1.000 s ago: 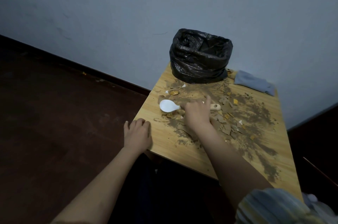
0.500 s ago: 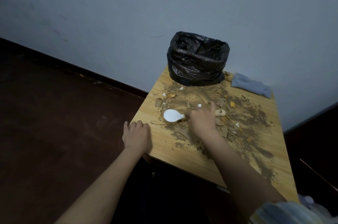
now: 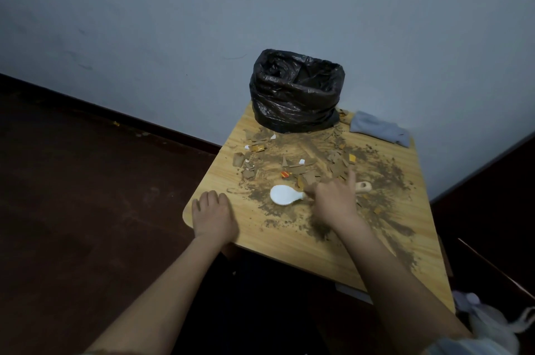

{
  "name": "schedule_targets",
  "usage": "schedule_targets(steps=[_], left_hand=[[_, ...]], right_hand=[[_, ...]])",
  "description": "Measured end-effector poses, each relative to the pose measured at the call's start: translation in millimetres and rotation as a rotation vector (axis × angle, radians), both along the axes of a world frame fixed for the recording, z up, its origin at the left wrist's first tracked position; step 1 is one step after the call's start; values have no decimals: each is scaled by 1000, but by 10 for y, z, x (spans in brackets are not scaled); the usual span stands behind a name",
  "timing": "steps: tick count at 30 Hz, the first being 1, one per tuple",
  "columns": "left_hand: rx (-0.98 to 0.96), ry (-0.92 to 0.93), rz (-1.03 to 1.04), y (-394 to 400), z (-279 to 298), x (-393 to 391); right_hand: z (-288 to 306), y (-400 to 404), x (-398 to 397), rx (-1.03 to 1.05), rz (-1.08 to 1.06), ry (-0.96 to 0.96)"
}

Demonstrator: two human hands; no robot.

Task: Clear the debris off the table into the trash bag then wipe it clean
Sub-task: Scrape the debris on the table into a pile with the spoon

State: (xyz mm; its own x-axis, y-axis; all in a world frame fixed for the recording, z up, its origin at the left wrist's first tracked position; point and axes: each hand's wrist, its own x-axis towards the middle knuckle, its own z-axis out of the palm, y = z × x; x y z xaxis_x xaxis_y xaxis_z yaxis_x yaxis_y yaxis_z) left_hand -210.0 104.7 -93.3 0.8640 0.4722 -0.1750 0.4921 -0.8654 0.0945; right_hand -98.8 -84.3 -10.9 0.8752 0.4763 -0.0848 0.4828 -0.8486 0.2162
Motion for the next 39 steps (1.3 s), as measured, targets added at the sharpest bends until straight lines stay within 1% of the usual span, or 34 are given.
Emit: schedule_targets(steps=[2, 4, 7, 10, 14, 16, 18, 23, 25, 27, 30, 35, 39], left_hand=[[-13, -18, -20, -44, -16, -16], [-33, -22, -42, -77, -7, -13], [-86, -32, -82, -119, 6, 13], [-126, -36, -118, -179, 20, 39], [-123, -39, -121, -182, 17, 31], [-121, -36, -111, -157, 21, 32], [-118, -25, -105, -140, 39, 54], [-115, -28, -106, -148, 57, 96], [-112, -25, -109, -140, 50, 110], [-118, -32, -104, -122, 47, 122], [-142, -58, -91, -92, 49, 150], [-159, -79, -75, 17, 49, 230], [-163, -97, -61, 129, 54, 314]], right_hand=[[51, -99, 57, 2, -91, -45], [95, -187, 113, 7, -132, -88], [105, -221, 126, 16, -97, -92], [77, -247, 69, 0, -53, -56], [114, -333, 98, -37, -158, -61], [158, -352, 138, 5, -183, -85], [180, -318, 158, 49, -147, -86], [64, -157, 74, 24, 39, -3], [35, -163, 75, -6, 16, 22], [63, -193, 116, -39, -59, 4], [119, -241, 180, -13, -124, -39], [136, -67, 220, 95, -62, -115], [111, 244, 221, 112, 6, -79]])
